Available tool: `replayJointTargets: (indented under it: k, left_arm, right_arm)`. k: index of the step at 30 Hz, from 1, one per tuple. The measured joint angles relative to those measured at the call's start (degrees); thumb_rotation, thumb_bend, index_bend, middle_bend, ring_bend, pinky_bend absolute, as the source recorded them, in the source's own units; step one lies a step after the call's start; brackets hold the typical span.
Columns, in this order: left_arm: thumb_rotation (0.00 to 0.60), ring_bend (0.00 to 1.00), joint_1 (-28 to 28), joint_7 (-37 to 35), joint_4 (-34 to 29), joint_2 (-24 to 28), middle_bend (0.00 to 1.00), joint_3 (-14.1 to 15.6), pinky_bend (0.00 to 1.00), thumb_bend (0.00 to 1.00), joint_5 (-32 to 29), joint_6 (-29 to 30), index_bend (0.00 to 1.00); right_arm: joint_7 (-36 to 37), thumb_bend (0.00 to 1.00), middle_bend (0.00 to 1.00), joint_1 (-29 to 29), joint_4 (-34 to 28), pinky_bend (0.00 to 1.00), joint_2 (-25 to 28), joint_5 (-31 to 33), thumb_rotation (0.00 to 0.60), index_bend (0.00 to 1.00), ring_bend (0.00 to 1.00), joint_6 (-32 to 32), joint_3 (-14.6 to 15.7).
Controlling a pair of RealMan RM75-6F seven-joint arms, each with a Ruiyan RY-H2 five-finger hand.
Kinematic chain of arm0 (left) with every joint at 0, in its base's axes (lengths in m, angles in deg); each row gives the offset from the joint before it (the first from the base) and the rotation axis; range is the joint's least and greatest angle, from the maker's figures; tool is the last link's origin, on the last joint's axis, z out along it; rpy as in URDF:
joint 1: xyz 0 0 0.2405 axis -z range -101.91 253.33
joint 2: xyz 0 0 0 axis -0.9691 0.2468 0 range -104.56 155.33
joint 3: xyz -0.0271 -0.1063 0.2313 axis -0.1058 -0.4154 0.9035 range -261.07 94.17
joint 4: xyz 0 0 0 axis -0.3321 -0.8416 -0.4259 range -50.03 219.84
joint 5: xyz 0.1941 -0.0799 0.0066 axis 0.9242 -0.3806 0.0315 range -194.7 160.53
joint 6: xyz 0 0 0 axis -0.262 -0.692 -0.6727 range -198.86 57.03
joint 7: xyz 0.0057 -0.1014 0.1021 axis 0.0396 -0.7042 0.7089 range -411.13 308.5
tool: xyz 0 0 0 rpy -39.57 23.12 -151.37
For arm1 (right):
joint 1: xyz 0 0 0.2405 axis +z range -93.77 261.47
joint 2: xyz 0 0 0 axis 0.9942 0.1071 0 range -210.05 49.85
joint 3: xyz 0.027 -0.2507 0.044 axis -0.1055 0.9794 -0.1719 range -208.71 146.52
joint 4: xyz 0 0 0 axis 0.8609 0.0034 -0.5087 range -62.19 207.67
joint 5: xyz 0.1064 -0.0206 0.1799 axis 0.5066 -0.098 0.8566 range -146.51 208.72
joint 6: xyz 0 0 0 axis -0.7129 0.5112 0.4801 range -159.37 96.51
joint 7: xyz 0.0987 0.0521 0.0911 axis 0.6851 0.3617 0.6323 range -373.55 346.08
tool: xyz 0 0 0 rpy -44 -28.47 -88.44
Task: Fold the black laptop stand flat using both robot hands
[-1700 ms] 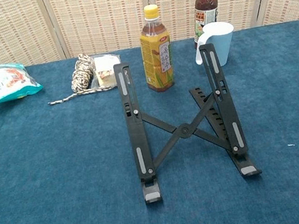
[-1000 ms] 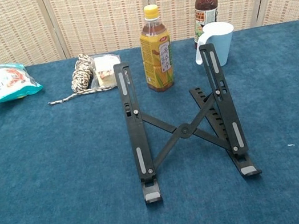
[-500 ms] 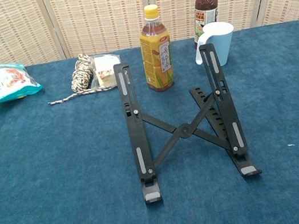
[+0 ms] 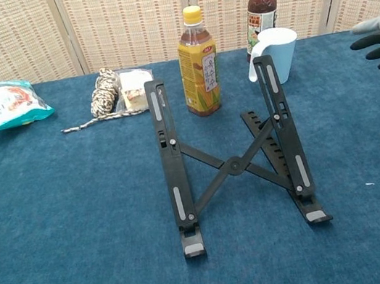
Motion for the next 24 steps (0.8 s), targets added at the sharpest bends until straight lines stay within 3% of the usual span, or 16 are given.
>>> replayJointTargets:
  k: [10, 24]
  left_arm:
    - [0.600, 0.00, 0.85, -0.28, 0.84, -0.39, 0.00, -0.64, 0.00, 0.25, -0.61, -1.12, 0.08]
    - [0.600, 0.00, 1.87, -1.11, 2.38, -0.93, 0.00, -0.81, 0.00, 0.25, -1.25, -2.66, 0.08]
  right_arm:
    - [6.89, 0.00, 0.08, 6.15, 4.21, 0.00, -5.84, 4.91, 0.600, 0.00, 0.00, 6.94, -3.69]
    - [9.49, 0.00, 0.08, 11.65, 10.07, 0.00, -14.21, 9.62, 0.600, 0.00, 0.00, 12.12, -7.09]
